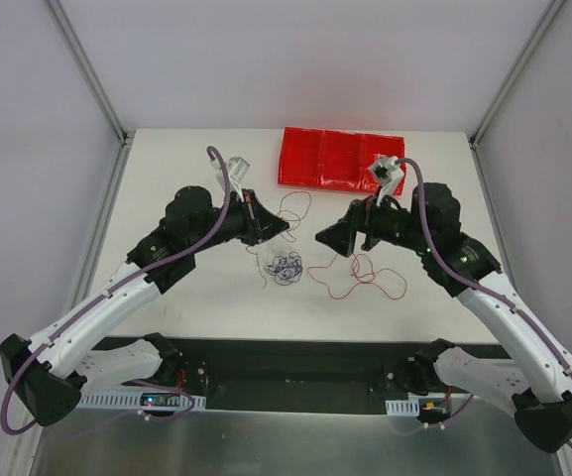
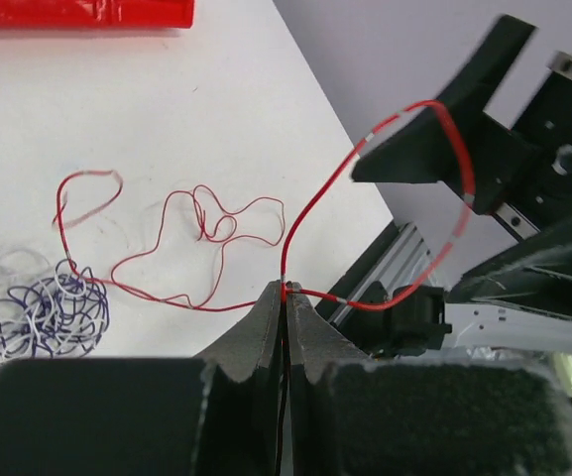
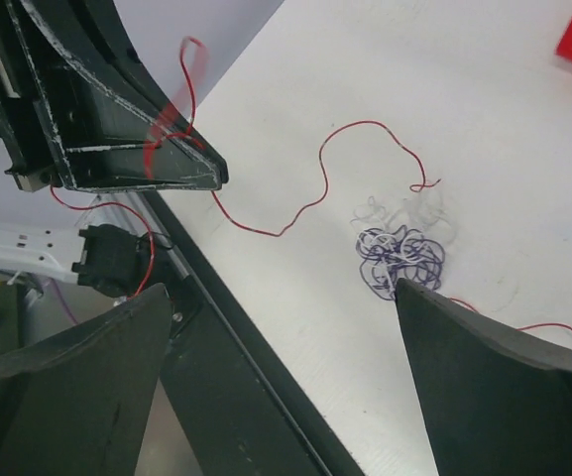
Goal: Untangle the cables
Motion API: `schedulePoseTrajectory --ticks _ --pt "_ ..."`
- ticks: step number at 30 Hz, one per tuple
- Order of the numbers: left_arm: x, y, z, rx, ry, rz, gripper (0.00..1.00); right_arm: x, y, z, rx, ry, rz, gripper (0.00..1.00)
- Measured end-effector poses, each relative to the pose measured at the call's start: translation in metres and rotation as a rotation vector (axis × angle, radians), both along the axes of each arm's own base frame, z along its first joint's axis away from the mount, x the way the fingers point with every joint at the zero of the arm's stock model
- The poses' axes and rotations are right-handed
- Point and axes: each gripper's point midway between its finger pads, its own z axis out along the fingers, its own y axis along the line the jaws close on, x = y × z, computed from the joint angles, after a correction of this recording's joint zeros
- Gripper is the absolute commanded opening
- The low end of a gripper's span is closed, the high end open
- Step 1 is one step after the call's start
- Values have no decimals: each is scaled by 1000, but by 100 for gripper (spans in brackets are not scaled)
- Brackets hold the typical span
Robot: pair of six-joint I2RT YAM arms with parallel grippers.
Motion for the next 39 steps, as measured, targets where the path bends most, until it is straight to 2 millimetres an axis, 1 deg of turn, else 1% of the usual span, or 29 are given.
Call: schedulePoseTrajectory --ticks 5,7,9,12,13,15,16,18,19,21,23,24,26,27,28,30,32,35,39 --pt "5 5 -11 -7 108 55 0 5 -22 7 -38 -90 -112 96" --pt "5 5 -15 -12 149 69 0 0 -19 10 -26 -122 -95 96" --pt "4 5 -18 -18 190 84 0 -13 -3 9 -22 -153 -19 96" --pt "7 5 -20 -45 249 102 0 -34 36 1 -47 -214 130 97" --pt "8 5 -21 -55 275 106 0 -37 48 -5 -60 -223 168 97" --pt "10 4 -25 -69 326 106 0 -30 62 -19 -91 -227 194 99" --pt "11 4 -27 -71 347 106 0 -24 68 -28 -108 -228 199 93" --pt "11 4 -30 -74 376 111 0 -17 75 -40 -136 -226 204 77" --pt "10 4 -31 -74 387 111 0 -13 78 -46 -150 -226 205 74" --pt "9 4 -29 -85 396 114 0 -9 84 -53 -172 -221 207 73" --pt "8 5 -26 -93 395 116 0 -9 88 -54 -172 -223 211 70" --pt "8 5 -25 -97 394 117 0 -10 90 -53 -163 -225 216 66" --pt "8 6 -23 -103 393 119 0 -12 96 -43 -117 -240 226 52" --pt "7 6 -23 -106 396 120 0 -13 99 -38 -93 -244 226 50" --pt "7 6 -21 -110 397 121 0 -13 100 -37 -79 -234 221 52" --pt "8 8 -20 -116 397 127 0 -10 102 -34 -47 -198 204 65" --pt "10 9 -20 -118 398 137 0 -12 107 -31 -16 -164 199 73" --pt "11 10 -21 -115 399 144 0 -17 111 -30 -1 -146 192 78" --pt "11 12 -25 -103 411 155 0 -19 114 -33 -22 -147 158 78"
